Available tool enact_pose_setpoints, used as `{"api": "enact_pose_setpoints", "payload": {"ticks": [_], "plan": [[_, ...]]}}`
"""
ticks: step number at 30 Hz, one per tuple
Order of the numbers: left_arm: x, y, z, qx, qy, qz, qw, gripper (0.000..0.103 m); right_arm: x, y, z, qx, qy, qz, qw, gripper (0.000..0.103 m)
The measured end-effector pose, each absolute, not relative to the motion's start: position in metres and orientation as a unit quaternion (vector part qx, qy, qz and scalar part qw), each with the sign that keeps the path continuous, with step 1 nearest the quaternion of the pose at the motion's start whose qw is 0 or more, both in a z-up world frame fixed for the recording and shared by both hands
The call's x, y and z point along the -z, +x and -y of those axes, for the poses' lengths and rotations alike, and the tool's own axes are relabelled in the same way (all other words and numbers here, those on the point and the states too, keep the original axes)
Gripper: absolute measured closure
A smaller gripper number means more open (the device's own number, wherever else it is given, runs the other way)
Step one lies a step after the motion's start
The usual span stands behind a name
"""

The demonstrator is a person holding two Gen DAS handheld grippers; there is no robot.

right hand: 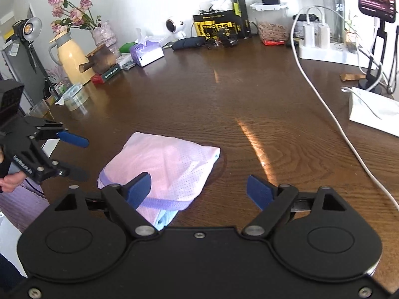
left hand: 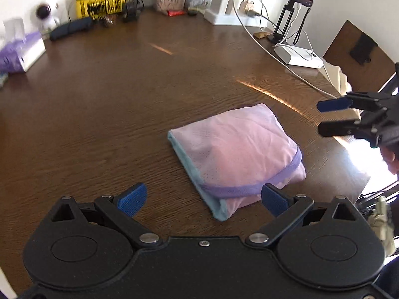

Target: Fold clothes

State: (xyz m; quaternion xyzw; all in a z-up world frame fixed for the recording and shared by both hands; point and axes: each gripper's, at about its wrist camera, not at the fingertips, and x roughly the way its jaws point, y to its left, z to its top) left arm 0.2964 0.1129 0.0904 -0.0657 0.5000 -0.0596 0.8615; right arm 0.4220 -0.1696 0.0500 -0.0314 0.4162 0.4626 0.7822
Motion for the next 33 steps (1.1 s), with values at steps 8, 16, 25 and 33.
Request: {"api": "enact_pose_setpoints", "payload": {"ticks": [8,16,25,33], "plan": [[-0.068,0.318,-0.122,0.051,-0.109,-0.534,0.837,0.005,-0.032,0.436,0.134,-0.481,-0.05,-0.438,0.758,0.015],[-0.057,0.324,-0.116,0.074,-0.09,-0.534,0.837,0.006,-0.02,0.427,0.111,-0.502,-0.085,-0.412,0.756,0.015],[-0.057,0.322,-0.094,0.105,-0.054,-0.52,0.846,0.023,-0.014,0.424,0.1,-0.524,-0.081,-0.414,0.74,0.016],[-0.054,0.307,-0.079,0.134,-0.046,-0.482,0.865,0.063,-0.012,0.409,0.102,-0.544,-0.058,-0.407,0.732,0.062]]}}
